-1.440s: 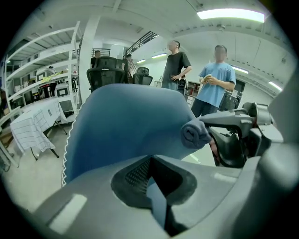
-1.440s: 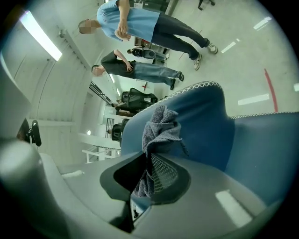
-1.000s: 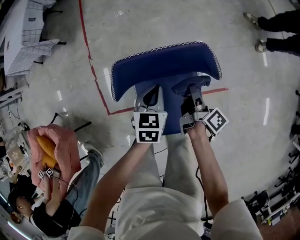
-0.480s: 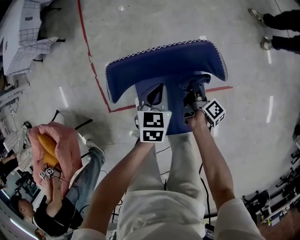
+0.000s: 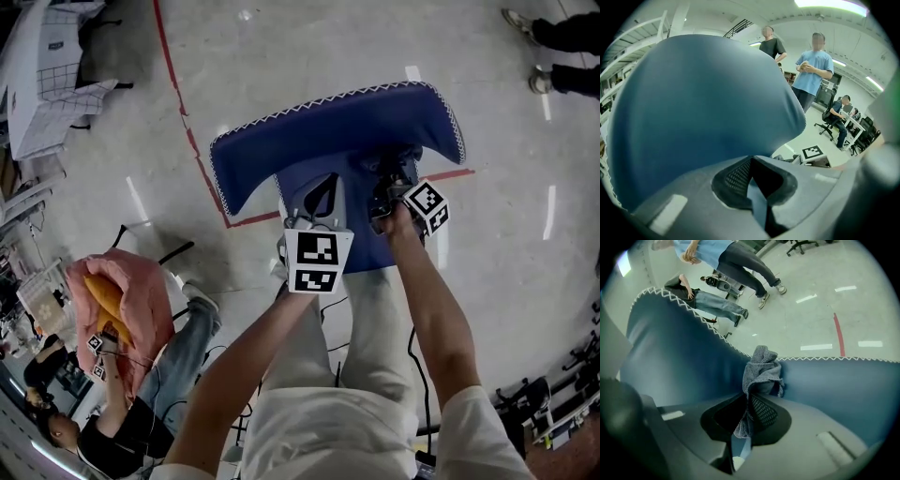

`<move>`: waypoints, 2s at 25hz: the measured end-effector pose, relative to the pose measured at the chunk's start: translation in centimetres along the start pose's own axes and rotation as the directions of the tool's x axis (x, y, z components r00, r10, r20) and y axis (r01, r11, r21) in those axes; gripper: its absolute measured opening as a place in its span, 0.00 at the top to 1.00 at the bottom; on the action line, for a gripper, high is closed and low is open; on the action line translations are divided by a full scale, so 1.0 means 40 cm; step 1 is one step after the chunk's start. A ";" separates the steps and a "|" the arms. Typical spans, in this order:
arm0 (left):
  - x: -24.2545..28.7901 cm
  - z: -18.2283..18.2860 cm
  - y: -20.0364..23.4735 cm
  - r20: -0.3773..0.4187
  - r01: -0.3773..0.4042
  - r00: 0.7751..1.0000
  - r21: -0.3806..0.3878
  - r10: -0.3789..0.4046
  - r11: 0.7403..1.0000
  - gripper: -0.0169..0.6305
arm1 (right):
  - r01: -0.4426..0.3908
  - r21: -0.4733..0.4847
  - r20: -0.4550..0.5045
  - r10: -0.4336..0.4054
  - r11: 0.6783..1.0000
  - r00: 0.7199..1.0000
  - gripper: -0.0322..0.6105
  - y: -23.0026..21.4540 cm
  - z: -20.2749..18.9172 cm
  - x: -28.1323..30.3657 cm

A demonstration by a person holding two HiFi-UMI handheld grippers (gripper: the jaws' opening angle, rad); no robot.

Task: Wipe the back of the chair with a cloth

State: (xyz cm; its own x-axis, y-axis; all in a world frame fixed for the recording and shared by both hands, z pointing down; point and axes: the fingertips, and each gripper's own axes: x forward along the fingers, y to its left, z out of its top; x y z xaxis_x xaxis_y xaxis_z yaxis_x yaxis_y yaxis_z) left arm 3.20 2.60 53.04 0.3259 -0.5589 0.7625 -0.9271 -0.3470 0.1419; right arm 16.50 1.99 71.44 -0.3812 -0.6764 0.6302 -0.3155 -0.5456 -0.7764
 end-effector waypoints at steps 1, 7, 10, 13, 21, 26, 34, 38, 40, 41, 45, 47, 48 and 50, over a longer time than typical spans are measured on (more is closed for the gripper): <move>0.002 -0.004 0.002 -0.002 0.001 1.000 -0.002 -0.001 1.000 0.97 | 0.018 -0.013 -0.007 -0.019 1.000 1.000 0.86 -0.011 -0.005 0.009; 0.004 0.002 -0.002 0.002 0.001 1.000 -0.017 -0.001 1.000 0.97 | 0.032 -0.056 -0.029 -0.034 0.998 0.999 0.86 -0.013 -0.003 0.046; 0.003 0.003 0.001 0.005 0.004 1.000 -0.018 -0.004 1.000 0.97 | 0.028 -0.052 -0.025 -0.030 0.998 0.999 0.86 -0.009 -0.001 0.060; -0.003 0.003 0.002 0.008 0.000 1.000 -0.019 0.001 1.000 0.97 | -0.007 -0.033 -0.013 0.006 0.999 1.000 0.86 0.001 0.005 0.056; -0.023 0.031 -0.001 0.028 0.000 1.000 -0.021 0.001 1.000 0.97 | -0.086 -0.025 -0.003 0.086 0.996 0.996 0.86 0.075 0.017 0.016; -0.036 0.056 -0.009 0.038 0.005 0.999 -0.014 -0.004 1.000 0.97 | -0.135 -0.020 0.006 0.135 0.991 0.991 0.86 0.144 0.008 -0.024; -0.059 0.083 -0.034 0.050 0.025 0.998 -0.003 -0.025 1.000 0.97 | -0.165 -0.039 0.039 0.166 0.986 0.985 0.86 0.237 0.014 -0.089; -0.068 0.106 -0.027 0.051 0.037 0.998 0.003 -0.037 0.999 0.97 | -0.180 -0.036 0.056 0.181 0.983 0.982 0.86 0.289 0.013 -0.110; -0.071 0.113 -0.031 0.050 0.042 0.998 0.005 -0.043 0.999 0.97 | -0.188 -0.043 0.058 0.190 0.981 0.980 0.86 0.312 0.017 -0.125; -0.071 0.115 -0.035 0.050 0.044 0.998 0.006 -0.044 0.999 0.97 | -0.194 -0.046 0.059 0.197 0.980 0.979 0.86 0.321 0.020 -0.134; -0.068 0.124 -0.042 0.061 0.042 0.997 0.011 -0.042 0.999 0.97 | -0.220 -0.047 0.075 0.223 0.974 0.972 0.86 0.355 0.036 -0.162; -0.067 0.129 -0.040 0.070 0.043 0.997 0.012 -0.043 0.999 0.97 | -0.235 -0.053 0.086 0.239 0.971 0.967 0.86 0.372 0.038 -0.170; -0.067 0.130 -0.037 0.073 0.044 0.996 0.011 -0.045 0.999 0.97 | -0.242 -0.055 0.091 0.246 0.969 0.965 0.86 0.379 0.037 -0.173; -0.066 0.131 -0.035 0.076 0.048 0.996 0.011 -0.048 0.999 0.97 | -0.258 -0.054 0.098 0.262 0.965 0.960 0.86 0.398 0.035 -0.180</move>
State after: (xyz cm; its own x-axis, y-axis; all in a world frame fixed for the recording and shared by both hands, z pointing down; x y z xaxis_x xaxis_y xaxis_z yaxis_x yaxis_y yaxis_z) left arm 4.61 0.61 47.52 0.3834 -0.5970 0.7047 -0.9084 -0.3815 0.1710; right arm 15.45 -2.53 54.52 -0.3639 -0.8407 0.4010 -0.2533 -0.3250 -0.9112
